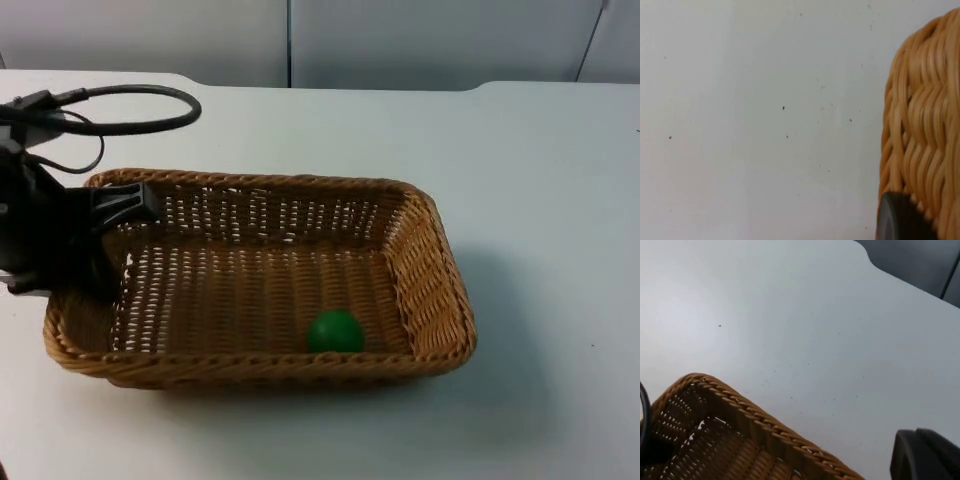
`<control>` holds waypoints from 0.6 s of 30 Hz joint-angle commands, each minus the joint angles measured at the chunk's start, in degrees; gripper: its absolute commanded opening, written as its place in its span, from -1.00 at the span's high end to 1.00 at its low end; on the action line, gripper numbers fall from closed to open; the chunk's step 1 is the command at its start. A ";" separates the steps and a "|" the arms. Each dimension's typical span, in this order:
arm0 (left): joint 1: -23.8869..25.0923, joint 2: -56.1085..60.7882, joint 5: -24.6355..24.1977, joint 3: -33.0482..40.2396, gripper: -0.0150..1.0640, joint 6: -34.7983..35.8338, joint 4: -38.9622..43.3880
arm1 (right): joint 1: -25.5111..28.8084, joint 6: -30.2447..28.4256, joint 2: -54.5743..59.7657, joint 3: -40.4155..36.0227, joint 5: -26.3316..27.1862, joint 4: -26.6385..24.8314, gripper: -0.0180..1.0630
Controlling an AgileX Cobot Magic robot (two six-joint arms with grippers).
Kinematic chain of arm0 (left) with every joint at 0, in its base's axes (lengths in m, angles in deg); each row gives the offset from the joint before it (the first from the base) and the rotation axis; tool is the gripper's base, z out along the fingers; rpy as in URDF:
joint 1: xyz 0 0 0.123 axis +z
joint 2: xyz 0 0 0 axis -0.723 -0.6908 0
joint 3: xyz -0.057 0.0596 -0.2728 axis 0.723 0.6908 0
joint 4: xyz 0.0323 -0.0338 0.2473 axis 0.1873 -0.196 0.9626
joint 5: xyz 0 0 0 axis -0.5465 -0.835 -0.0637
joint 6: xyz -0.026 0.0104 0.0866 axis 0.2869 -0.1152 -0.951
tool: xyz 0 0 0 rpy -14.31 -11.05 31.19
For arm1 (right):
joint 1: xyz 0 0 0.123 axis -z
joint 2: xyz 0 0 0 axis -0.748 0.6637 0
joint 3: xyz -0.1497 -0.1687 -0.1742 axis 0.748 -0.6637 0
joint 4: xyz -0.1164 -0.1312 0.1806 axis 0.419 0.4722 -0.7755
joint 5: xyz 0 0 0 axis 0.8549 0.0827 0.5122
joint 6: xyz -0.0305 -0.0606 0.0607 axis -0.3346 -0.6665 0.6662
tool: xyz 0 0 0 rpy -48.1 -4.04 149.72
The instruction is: Pick up the basket with the left hand and place the ball into the basket with the right hand.
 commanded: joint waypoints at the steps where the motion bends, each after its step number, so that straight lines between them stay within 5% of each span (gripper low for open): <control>1: -0.29 0.00 -0.31 -0.47 0.96 -3.43 -1.68 | 0.15 -0.03 -0.78 -0.16 0.81 -0.59 0.97; 8: -0.29 0.00 0.09 -0.47 0.82 -7.58 -1.68 | 0.15 -0.03 -0.78 -0.16 0.81 -0.59 0.97; 12: -0.29 0.00 2.74 -0.47 0.12 -5.38 -8.69 | 0.15 -0.03 -0.78 -0.16 1.09 -0.81 0.97; 13: -0.29 0.00 2.74 -0.47 0.12 -5.38 -8.69 | 0.15 -0.03 -0.78 -0.16 1.09 -0.81 0.97; 16: -0.29 0.00 4.83 -0.47 -0.28 -5.68 -15.01 | 0.15 -0.03 -0.78 -0.16 1.07 -1.12 0.97; 18: -0.29 0.00 4.92 -0.77 -0.32 -5.68 -14.82 | 0.15 -0.03 -0.78 -0.16 1.07 -1.12 0.97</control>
